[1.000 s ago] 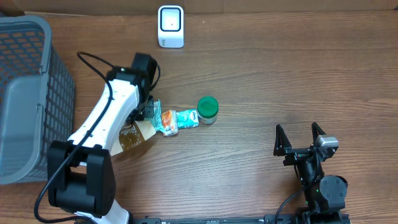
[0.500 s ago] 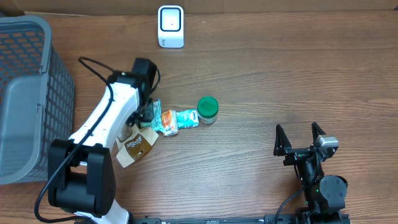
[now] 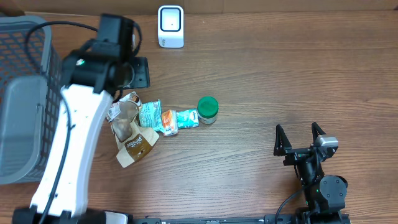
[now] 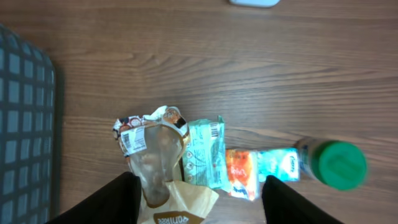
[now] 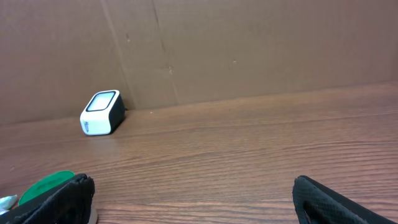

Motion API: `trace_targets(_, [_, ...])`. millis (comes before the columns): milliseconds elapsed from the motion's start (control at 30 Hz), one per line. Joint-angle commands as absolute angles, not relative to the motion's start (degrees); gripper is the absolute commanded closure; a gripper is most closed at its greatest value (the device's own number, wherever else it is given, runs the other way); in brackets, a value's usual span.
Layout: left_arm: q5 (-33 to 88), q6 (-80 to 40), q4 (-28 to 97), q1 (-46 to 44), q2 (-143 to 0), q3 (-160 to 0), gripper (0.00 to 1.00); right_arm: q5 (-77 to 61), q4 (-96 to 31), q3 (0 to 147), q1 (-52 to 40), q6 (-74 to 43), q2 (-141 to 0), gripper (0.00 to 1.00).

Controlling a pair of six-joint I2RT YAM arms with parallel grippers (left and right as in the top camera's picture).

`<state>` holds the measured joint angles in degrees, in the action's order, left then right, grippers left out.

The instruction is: Scan the item barcode

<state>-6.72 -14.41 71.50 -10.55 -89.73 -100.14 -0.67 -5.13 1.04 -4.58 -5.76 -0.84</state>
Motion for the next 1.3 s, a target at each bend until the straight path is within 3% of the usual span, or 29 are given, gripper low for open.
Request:
trace_targets(0, [1.3,-7.4,72.8,-6.0,-87.6,-101.1,0.32,-0.6,-4.7,0.4,-4.4,-5.5,-0.2,0.00])
trace_targets(267, [16.3,1.3,73.1,9.8,-87.5,-101.1,0.28,-0.6,-4.7,0.4,-4.4,-5.5,-0.2,0.00])
trace_targets(600, [18.8,-0.2,72.8,19.2,-87.5,-101.1,0.00,-0.6,-4.7,0.4,-4.4,-5.5,-0.2,0.00])
trace_targets(1267, [18.4,-0.2,72.8,19.2,-87.7,-101.0,0.00,-0.6,-4.7,0.4,-4.4,-5.5,-0.2,0.00])
